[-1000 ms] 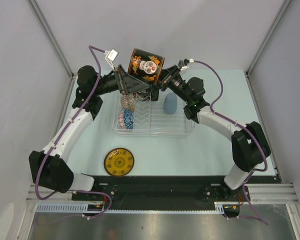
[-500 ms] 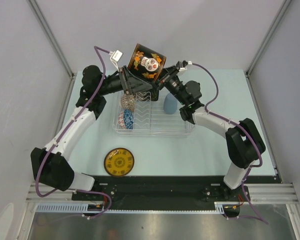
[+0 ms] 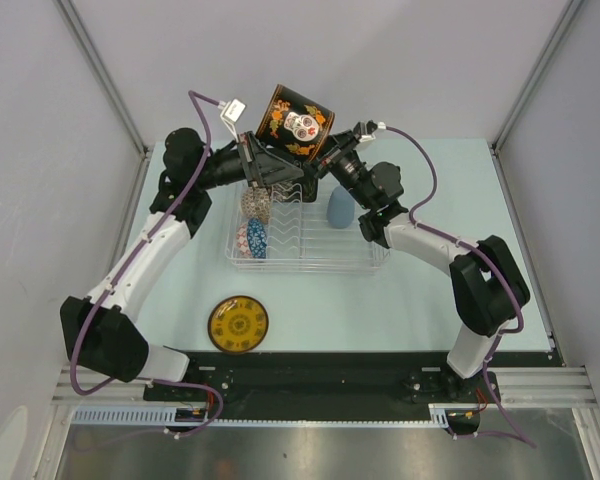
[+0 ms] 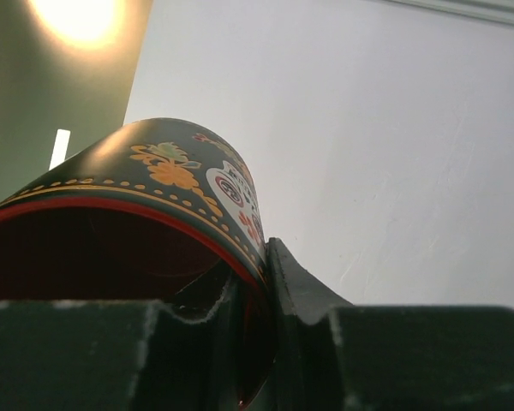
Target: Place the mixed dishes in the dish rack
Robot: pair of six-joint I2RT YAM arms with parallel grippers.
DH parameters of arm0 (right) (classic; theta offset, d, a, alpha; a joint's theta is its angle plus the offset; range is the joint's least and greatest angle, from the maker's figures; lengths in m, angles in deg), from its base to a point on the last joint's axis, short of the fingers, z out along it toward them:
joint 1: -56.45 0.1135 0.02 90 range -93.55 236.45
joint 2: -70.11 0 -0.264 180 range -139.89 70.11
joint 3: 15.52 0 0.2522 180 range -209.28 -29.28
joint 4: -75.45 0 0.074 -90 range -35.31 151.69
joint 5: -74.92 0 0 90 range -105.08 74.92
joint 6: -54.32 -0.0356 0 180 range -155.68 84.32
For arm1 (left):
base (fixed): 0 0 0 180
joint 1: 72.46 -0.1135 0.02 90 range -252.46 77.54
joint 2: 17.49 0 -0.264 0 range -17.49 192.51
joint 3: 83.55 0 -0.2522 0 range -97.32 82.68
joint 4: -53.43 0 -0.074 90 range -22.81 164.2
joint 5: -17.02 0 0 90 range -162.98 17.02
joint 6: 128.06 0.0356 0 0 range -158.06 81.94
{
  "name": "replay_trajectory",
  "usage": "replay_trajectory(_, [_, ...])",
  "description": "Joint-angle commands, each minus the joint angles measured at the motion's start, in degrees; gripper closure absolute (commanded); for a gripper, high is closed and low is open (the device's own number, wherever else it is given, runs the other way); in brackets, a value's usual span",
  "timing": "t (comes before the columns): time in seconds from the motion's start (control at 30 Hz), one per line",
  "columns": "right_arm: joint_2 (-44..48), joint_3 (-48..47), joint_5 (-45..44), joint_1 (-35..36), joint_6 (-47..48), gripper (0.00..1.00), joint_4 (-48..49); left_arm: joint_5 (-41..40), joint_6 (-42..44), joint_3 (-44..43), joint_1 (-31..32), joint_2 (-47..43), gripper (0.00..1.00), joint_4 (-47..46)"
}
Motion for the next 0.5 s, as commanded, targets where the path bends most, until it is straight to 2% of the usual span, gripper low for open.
replay_trajectory(0.0, [2.01, -3.48, 3.43, 0.42, 0.28, 0.73, 6.56, 1.14, 3.43, -2.55, -0.04, -1.61, 1.00, 1.11])
replay_trajectory(0.03, [2.18, -3.48, 3.61, -0.28, 0.80, 0.67, 5.17, 1.31, 3.61, -2.38, -0.13, -1.87, 1.00, 1.11])
replay_trajectory(0.07, [2.88, -3.39, 3.96, -0.64, 1.07, 0.54, 4.46, 1.49, 3.96, -2.38, -0.40, -2.05, 1.00, 1.63])
replay_trajectory(0.13, [3.41, -3.04, 4.14, -1.60, 1.77, 0.46, 3.05, 1.67, 4.40, -2.64, -0.57, -2.66, 1.00, 2.16])
replay_trajectory(0.37, [4.90, -1.03, 8.44, -5.20, 3.08, 0.37, -0.11, 1.76, 5.89, -3.25, -1.98, -3.46, 1.00, 4.27])
replay_trajectory(0.47, [7.71, 3.97, 10.46, -7.48, 3.97, 0.35, -2.84, 1.76, 6.15, -5.27, -2.94, -3.19, 1.00, 4.89])
